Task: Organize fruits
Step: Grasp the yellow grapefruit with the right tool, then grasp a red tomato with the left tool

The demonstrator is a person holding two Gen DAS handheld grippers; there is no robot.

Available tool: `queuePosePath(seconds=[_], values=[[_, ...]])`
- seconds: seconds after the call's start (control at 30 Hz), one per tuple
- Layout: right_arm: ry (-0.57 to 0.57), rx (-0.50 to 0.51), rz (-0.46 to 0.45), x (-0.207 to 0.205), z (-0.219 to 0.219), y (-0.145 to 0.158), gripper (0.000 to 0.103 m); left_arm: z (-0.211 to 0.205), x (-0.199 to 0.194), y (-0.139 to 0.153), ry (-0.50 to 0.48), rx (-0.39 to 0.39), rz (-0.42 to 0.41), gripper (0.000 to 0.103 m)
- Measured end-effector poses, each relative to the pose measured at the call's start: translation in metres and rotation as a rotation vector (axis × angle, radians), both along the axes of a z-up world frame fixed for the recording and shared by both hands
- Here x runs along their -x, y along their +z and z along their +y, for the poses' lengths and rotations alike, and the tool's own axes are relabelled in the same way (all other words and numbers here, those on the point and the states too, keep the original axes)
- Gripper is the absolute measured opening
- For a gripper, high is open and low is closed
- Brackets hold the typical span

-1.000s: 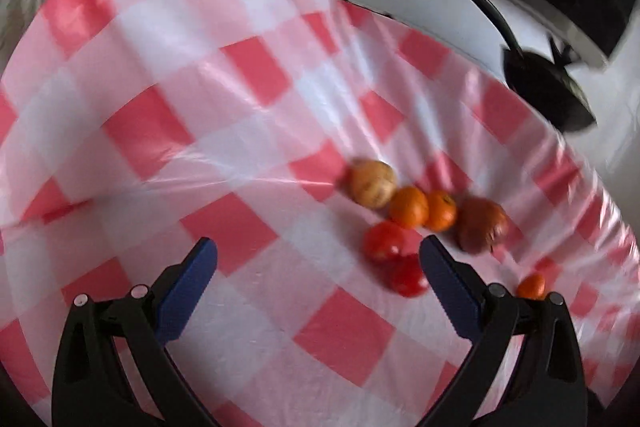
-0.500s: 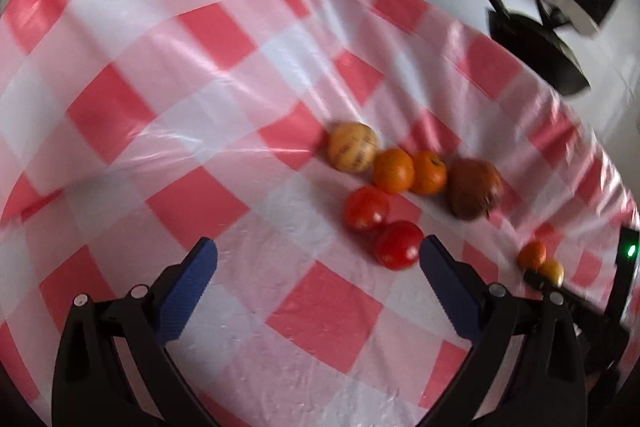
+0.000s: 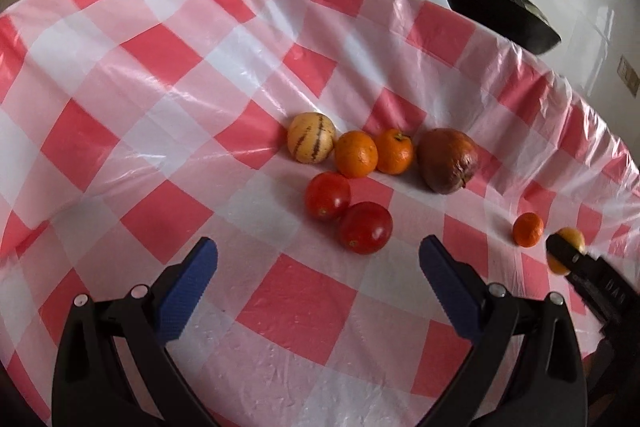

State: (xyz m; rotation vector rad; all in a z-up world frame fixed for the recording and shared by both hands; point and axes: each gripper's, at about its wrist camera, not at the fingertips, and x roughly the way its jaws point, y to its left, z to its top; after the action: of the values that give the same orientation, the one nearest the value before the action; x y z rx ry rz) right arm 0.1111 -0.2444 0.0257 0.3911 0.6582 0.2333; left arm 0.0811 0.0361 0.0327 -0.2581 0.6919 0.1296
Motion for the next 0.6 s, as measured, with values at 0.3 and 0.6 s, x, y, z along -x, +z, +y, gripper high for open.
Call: queuePosePath(seconds=[0.3, 0.6], values=[[-0.02, -0.045, 0.019, -0.005, -0.007, -0.002, 0.047, -0.034, -0.036, -0.01, -0.063, -0.067, 0.114, 0.08], [-0.012, -0.047, 0.02, -0.003, -0.007, -0.002, 0.047, -0.033, -0.07, -0.019, -0.058, -0.066, 0.171, 0.038]])
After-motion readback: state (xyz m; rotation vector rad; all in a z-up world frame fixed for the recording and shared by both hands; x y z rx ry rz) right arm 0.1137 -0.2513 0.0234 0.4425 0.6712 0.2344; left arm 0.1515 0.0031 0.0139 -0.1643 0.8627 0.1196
